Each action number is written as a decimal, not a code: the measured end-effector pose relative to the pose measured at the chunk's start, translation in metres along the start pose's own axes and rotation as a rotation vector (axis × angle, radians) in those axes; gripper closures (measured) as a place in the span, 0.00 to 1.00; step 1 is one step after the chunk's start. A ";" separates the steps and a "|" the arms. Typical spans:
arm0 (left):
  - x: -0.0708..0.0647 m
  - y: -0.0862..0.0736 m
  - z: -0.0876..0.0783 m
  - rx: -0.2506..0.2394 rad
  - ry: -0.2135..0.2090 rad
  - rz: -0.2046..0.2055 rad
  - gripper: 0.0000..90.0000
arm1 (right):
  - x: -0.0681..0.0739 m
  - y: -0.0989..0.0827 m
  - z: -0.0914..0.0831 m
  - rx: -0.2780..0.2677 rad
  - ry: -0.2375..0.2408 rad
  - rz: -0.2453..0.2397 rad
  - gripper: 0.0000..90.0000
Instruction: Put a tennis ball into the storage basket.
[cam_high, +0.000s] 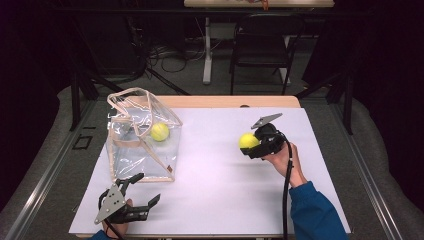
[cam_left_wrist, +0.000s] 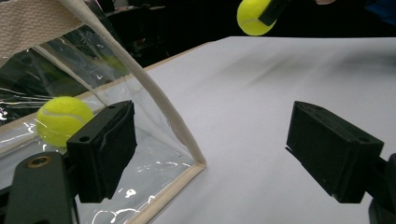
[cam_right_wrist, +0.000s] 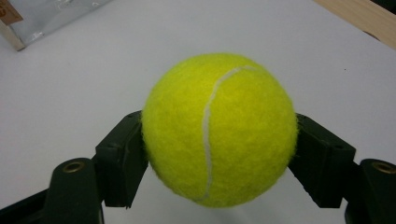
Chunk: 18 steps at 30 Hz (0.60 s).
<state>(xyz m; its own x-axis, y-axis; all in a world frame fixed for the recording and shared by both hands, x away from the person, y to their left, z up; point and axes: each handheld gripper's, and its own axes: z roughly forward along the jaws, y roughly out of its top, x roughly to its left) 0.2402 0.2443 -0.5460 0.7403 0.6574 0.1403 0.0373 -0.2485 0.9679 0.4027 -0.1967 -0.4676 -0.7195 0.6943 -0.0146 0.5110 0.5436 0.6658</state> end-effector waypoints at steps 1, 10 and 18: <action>0.000 0.000 0.000 0.000 0.000 0.000 0.17 | 0.000 0.000 0.000 -0.005 0.002 -0.002 0.29; 0.000 0.000 0.000 -0.001 -0.001 0.000 0.17 | 0.006 0.008 0.000 -0.031 0.015 -0.012 0.29; 0.000 0.000 0.000 -0.001 -0.002 -0.001 0.17 | 0.009 0.014 0.003 -0.038 0.021 -0.023 0.29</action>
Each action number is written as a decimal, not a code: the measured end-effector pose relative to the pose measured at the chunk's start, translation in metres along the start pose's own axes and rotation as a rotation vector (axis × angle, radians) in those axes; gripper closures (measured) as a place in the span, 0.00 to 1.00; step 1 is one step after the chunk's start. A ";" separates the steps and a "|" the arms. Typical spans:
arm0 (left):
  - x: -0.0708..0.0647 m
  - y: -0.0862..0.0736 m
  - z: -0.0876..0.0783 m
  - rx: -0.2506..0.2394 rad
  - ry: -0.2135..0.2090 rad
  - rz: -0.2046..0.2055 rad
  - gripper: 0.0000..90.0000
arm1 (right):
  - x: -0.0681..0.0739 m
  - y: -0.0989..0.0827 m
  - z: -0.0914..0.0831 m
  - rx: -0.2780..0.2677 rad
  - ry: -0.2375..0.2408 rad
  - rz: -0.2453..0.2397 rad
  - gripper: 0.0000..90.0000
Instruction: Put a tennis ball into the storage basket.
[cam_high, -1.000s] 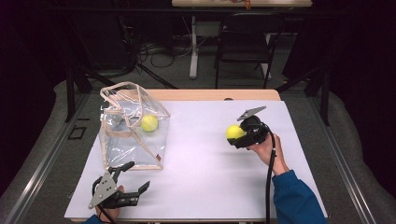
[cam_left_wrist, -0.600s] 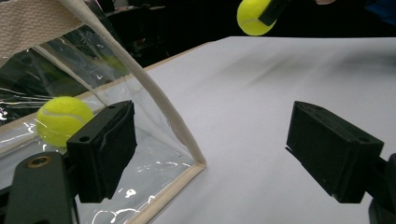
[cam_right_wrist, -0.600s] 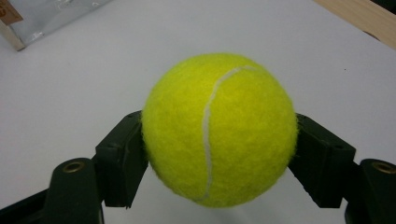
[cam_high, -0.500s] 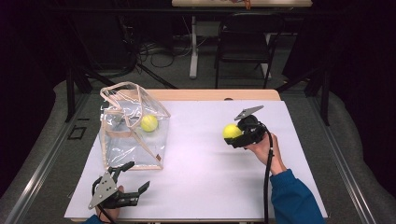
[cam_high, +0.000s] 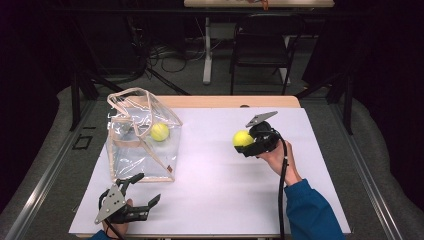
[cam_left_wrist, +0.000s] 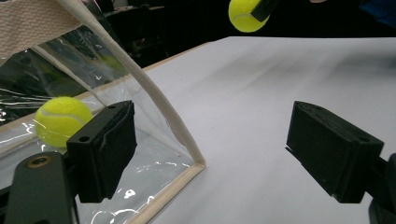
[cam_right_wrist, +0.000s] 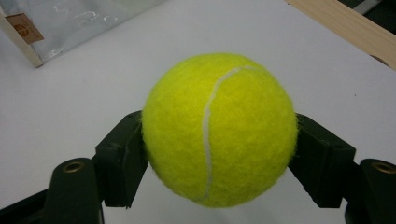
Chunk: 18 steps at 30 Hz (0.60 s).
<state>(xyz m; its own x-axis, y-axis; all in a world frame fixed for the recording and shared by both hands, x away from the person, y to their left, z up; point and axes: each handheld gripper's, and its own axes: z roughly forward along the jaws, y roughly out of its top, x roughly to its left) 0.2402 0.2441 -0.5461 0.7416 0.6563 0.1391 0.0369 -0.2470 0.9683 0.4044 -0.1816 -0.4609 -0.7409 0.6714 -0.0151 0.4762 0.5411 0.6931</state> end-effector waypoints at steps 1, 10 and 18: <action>0.000 0.000 0.000 0.000 -0.001 0.001 0.17 | 0.000 0.000 0.000 0.000 0.000 0.000 0.29; 0.000 0.000 0.000 0.000 0.000 0.001 0.17 | 0.004 0.007 0.002 -0.022 0.009 -0.008 0.29; 0.000 0.000 -0.001 0.000 0.002 0.002 0.17 | 0.007 0.012 0.006 -0.029 0.016 -0.013 0.29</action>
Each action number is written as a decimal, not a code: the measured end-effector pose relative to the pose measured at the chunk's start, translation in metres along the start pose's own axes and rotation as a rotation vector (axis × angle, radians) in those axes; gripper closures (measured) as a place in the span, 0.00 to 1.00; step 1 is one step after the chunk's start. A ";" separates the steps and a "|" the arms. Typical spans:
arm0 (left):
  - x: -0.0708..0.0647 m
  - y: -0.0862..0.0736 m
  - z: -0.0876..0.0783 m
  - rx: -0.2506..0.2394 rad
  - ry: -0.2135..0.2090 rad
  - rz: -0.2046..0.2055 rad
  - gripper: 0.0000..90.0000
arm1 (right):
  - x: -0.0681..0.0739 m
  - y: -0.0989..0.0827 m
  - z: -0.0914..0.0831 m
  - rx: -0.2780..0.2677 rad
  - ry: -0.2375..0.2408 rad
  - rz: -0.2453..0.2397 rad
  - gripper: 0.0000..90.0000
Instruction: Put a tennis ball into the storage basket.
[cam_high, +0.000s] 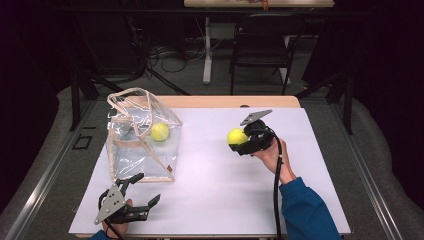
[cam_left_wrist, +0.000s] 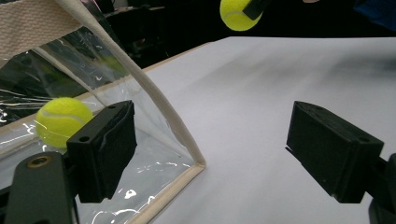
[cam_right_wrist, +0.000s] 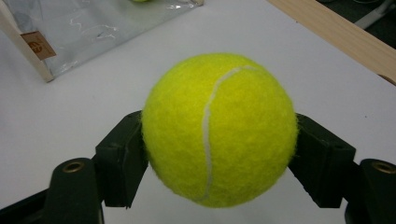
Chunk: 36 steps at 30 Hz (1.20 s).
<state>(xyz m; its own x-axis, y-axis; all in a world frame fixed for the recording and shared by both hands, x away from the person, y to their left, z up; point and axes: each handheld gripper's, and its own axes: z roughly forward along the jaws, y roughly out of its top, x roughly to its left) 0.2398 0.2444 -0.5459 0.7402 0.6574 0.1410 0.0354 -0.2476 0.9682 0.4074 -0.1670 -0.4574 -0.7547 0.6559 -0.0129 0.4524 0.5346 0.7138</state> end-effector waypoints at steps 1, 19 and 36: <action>0.000 0.000 0.000 0.000 -0.002 -0.002 0.17 | 0.000 0.000 0.001 -0.005 0.002 -0.002 0.29; 0.000 0.000 0.000 0.000 -0.003 -0.002 0.17 | 0.005 0.007 0.007 -0.008 0.015 -0.011 0.29; 0.000 0.000 0.002 0.002 -0.009 0.000 0.17 | 0.011 0.022 0.011 -0.032 0.029 -0.032 0.29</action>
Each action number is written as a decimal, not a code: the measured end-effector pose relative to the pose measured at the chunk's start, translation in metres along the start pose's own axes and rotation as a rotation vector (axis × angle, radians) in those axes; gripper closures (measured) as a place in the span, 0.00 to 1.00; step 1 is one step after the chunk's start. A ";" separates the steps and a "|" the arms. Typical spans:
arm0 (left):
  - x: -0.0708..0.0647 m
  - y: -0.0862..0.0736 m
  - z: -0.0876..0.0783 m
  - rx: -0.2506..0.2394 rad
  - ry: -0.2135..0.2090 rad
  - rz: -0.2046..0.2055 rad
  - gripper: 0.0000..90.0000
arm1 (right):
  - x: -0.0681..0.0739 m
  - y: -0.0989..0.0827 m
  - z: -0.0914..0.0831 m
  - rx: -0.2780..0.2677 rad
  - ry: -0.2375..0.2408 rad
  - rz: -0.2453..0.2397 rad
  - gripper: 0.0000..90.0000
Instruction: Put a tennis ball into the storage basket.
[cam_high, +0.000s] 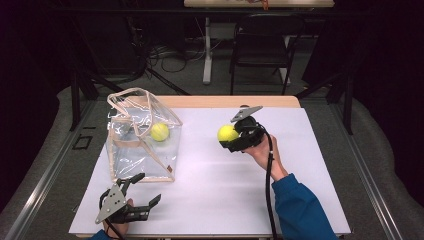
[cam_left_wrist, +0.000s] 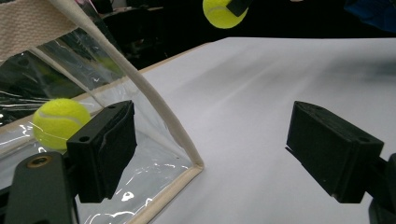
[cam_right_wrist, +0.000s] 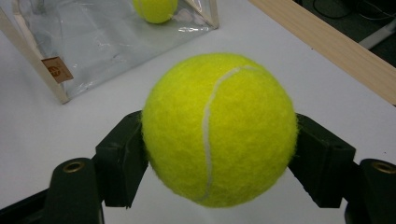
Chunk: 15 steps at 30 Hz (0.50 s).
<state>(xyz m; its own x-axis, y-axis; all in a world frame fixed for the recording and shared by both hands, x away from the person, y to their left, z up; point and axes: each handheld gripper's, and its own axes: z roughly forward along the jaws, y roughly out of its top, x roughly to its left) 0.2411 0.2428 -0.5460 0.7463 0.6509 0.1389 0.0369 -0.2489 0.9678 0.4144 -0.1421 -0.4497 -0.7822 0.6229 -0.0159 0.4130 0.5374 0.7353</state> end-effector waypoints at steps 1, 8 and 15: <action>0.000 0.000 0.000 -0.002 0.000 0.001 0.17 | 0.001 0.001 0.001 -0.001 0.004 -0.001 0.29; -0.001 0.000 -0.001 -0.002 0.004 0.001 0.17 | 0.003 0.004 0.008 -0.008 0.012 -0.006 0.29; 0.000 0.000 0.000 -0.003 0.004 -0.002 0.17 | 0.006 0.009 0.007 -0.030 0.014 -0.013 0.29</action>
<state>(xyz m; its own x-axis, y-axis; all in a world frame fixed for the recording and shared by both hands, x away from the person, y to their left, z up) 0.2415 0.2428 -0.5461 0.7436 0.6542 0.1380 0.0361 -0.2454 0.9688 0.4169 -0.1297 -0.4474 -0.7938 0.6079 -0.0169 0.3885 0.5283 0.7550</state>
